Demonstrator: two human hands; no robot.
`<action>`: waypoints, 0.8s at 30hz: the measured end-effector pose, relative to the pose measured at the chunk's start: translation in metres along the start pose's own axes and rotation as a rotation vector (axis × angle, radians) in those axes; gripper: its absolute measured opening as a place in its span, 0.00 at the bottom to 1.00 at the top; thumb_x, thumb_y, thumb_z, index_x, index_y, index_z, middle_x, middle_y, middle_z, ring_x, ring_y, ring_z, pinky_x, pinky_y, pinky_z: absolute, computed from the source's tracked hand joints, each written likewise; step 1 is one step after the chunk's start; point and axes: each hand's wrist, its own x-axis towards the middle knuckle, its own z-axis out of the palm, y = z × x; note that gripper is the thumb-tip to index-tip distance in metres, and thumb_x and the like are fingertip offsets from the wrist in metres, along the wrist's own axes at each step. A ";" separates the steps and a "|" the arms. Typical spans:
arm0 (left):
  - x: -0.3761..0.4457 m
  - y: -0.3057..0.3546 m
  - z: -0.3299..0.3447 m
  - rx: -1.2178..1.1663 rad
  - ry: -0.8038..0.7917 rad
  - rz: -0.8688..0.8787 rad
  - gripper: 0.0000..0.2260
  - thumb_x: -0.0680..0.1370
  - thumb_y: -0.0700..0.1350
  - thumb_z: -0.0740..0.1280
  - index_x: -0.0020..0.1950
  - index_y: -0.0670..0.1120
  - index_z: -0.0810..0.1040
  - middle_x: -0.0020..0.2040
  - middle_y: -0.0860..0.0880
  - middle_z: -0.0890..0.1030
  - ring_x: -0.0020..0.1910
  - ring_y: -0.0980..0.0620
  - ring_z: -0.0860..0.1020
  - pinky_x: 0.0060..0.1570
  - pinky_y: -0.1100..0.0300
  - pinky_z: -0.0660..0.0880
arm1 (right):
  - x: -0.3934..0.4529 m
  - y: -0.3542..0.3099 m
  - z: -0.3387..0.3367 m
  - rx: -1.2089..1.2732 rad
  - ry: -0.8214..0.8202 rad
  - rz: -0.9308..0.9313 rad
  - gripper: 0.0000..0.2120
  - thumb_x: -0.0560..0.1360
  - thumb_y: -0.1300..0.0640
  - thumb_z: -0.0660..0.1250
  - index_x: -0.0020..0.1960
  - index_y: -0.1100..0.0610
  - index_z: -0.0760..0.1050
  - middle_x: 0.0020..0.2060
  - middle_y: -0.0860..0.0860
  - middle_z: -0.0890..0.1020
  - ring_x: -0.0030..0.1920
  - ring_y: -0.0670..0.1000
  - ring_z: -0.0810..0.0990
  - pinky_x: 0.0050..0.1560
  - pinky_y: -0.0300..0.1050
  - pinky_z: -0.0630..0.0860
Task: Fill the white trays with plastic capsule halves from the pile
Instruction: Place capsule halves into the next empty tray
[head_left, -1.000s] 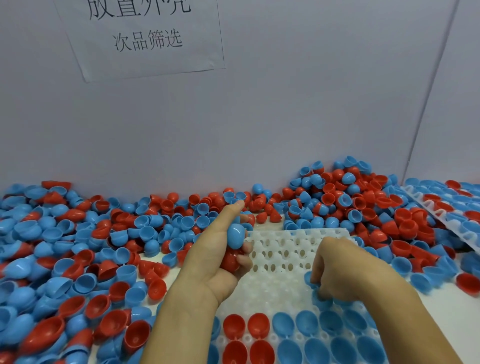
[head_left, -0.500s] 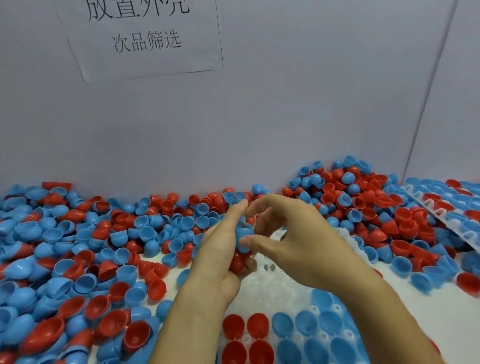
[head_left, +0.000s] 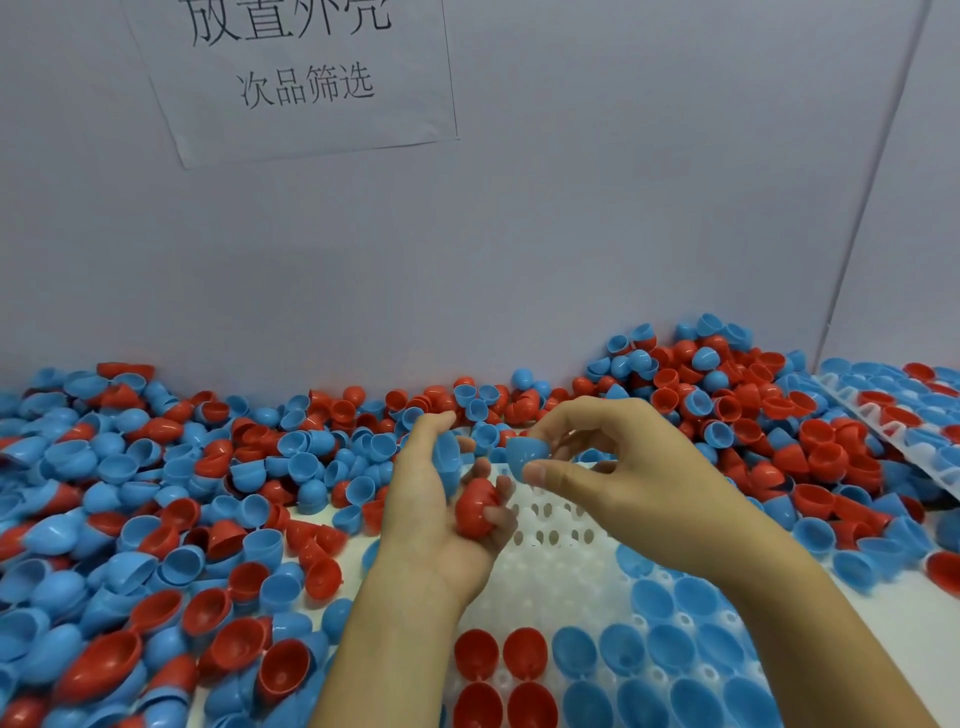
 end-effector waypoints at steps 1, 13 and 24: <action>0.000 0.000 0.000 0.020 -0.015 -0.002 0.13 0.73 0.51 0.73 0.51 0.45 0.77 0.40 0.46 0.76 0.27 0.52 0.75 0.17 0.66 0.65 | 0.000 0.000 0.000 -0.003 0.019 0.010 0.03 0.73 0.49 0.73 0.46 0.44 0.81 0.44 0.41 0.82 0.49 0.39 0.80 0.50 0.37 0.77; -0.002 -0.001 -0.002 0.548 -0.342 0.047 0.15 0.64 0.53 0.76 0.47 0.48 0.88 0.39 0.48 0.84 0.26 0.56 0.72 0.17 0.67 0.62 | -0.003 0.006 -0.015 0.078 0.050 0.037 0.11 0.70 0.53 0.77 0.50 0.42 0.81 0.45 0.40 0.82 0.47 0.39 0.82 0.46 0.29 0.77; 0.003 0.031 -0.027 -0.071 0.153 0.285 0.11 0.77 0.52 0.72 0.50 0.47 0.75 0.35 0.51 0.76 0.26 0.59 0.70 0.16 0.69 0.61 | -0.002 0.014 -0.013 0.037 0.018 0.092 0.10 0.75 0.49 0.71 0.55 0.39 0.79 0.44 0.40 0.82 0.46 0.37 0.81 0.44 0.33 0.79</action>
